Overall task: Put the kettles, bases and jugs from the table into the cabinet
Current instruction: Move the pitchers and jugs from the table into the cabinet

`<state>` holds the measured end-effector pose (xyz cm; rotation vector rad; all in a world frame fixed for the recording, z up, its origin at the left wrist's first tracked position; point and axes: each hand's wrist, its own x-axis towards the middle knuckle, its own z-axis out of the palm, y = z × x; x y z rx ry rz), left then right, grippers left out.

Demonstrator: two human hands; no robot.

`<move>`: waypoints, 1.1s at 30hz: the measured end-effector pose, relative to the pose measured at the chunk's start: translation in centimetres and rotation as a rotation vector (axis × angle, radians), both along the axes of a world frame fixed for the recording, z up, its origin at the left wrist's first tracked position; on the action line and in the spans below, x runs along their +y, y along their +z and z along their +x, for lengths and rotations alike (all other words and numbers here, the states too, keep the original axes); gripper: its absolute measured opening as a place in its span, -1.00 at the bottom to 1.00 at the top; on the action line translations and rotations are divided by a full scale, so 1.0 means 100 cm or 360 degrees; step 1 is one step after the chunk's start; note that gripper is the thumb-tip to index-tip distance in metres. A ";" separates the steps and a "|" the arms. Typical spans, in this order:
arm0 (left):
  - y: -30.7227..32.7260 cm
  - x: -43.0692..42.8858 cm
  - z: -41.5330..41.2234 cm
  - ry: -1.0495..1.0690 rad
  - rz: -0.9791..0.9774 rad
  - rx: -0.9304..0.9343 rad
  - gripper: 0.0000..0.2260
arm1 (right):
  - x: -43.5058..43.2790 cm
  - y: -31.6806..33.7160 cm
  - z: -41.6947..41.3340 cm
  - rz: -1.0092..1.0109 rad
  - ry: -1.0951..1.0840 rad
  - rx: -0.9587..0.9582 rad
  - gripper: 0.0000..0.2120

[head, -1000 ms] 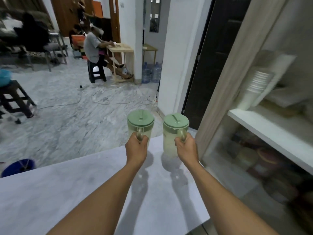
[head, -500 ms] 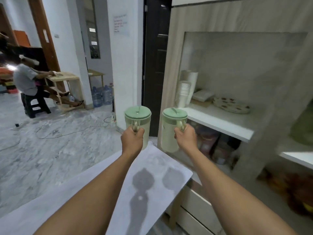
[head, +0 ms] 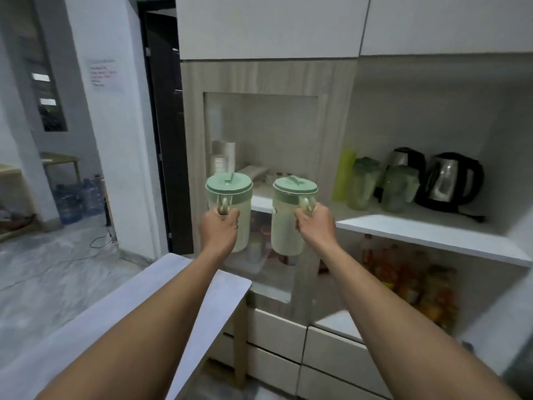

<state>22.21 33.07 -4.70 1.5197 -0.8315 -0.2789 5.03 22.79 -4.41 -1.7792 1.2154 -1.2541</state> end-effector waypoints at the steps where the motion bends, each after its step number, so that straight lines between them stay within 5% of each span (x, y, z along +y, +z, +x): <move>1: 0.001 0.005 -0.017 -0.0055 0.0004 -0.0004 -0.82 | 0.009 0.001 -0.019 0.0007 -0.0046 0.0000 -0.86; 16: 0.020 0.030 -0.213 -0.0458 0.0016 -0.0065 -0.80 | 0.097 0.013 -0.240 0.0024 -0.0503 0.0088 -0.85; 33: 0.033 -0.100 -0.317 -0.0993 -0.0054 0.0009 -0.81 | 0.028 0.033 -0.353 0.0034 -0.0972 -0.0014 -0.82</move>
